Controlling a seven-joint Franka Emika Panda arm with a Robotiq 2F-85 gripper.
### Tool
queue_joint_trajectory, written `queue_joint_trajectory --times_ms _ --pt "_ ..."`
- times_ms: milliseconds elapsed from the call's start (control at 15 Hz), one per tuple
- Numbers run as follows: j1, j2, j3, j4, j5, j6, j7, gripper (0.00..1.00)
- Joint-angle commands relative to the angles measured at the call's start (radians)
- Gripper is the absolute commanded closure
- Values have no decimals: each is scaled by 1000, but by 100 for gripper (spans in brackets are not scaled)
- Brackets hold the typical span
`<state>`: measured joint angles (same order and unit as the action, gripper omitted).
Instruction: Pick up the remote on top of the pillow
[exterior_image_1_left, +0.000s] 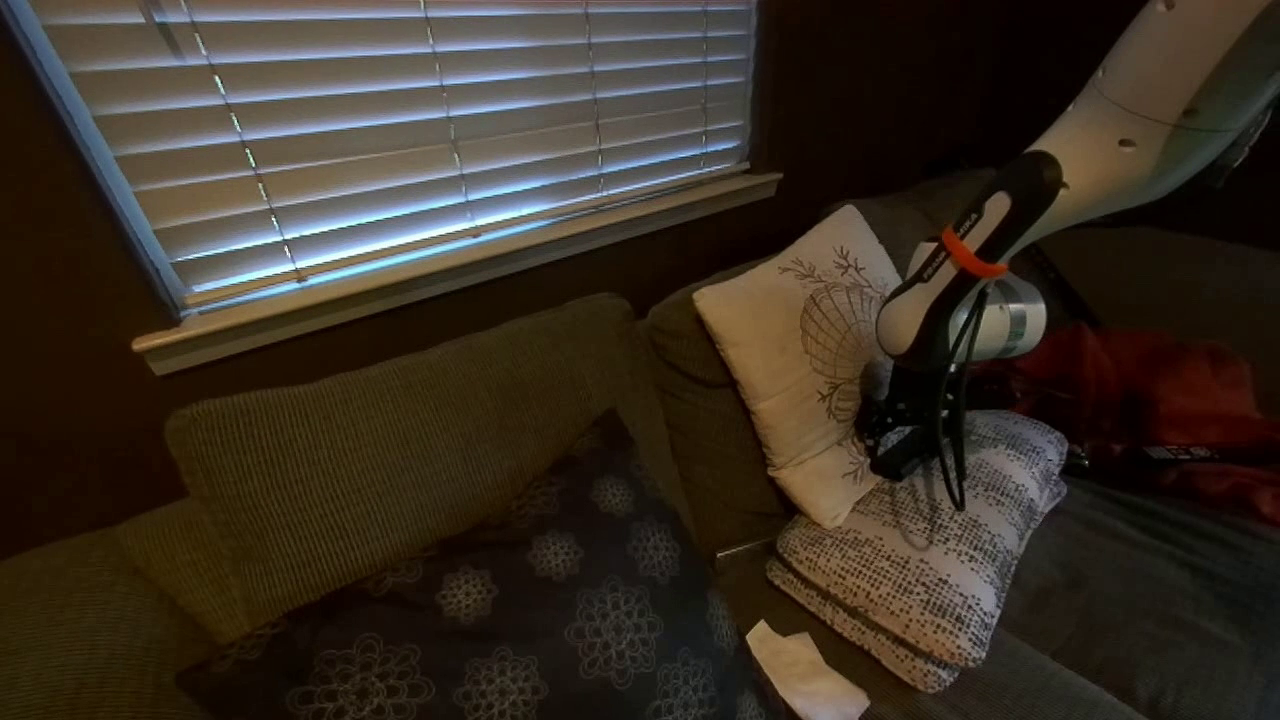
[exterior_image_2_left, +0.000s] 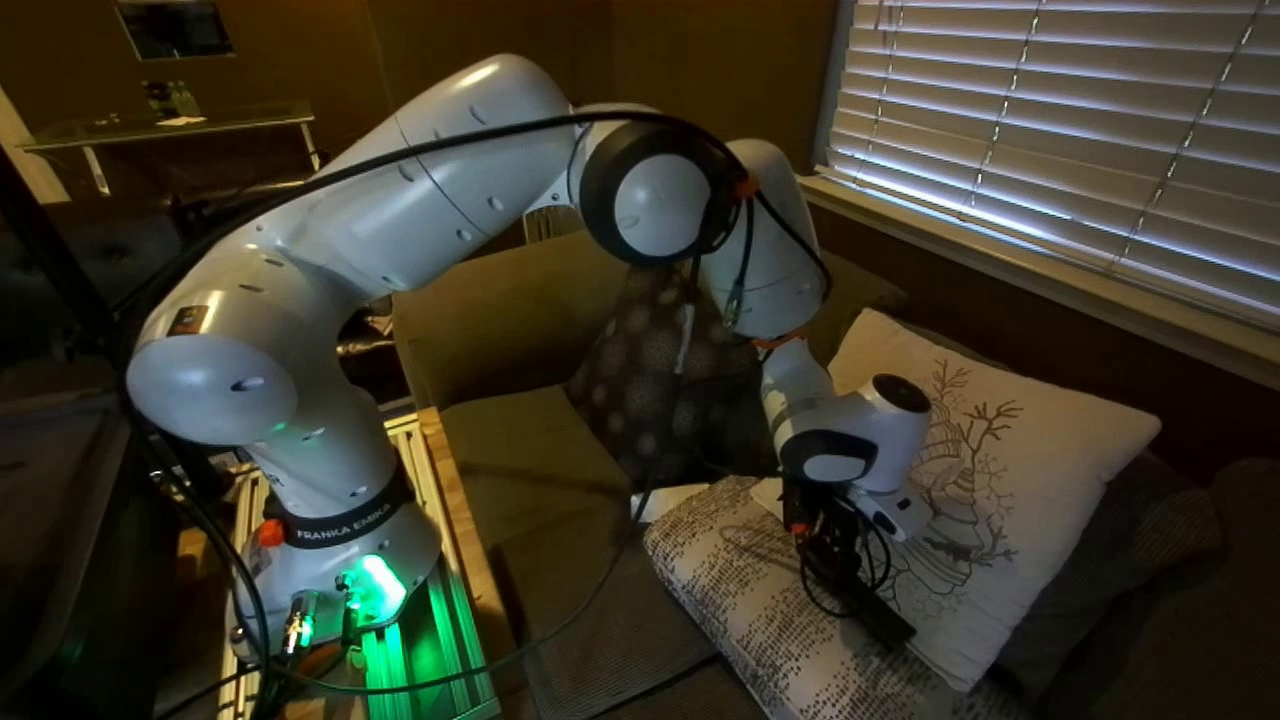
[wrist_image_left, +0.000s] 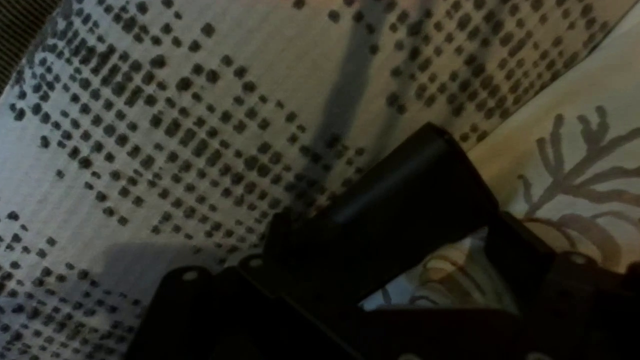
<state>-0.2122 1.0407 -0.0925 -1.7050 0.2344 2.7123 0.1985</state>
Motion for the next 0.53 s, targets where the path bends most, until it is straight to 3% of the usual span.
queue_joint_trajectory --times_ms 0,467 --pt "13 63 -13 85 12 -20 54 0" --pt "20 79 -23 122 24 -91 134 0"
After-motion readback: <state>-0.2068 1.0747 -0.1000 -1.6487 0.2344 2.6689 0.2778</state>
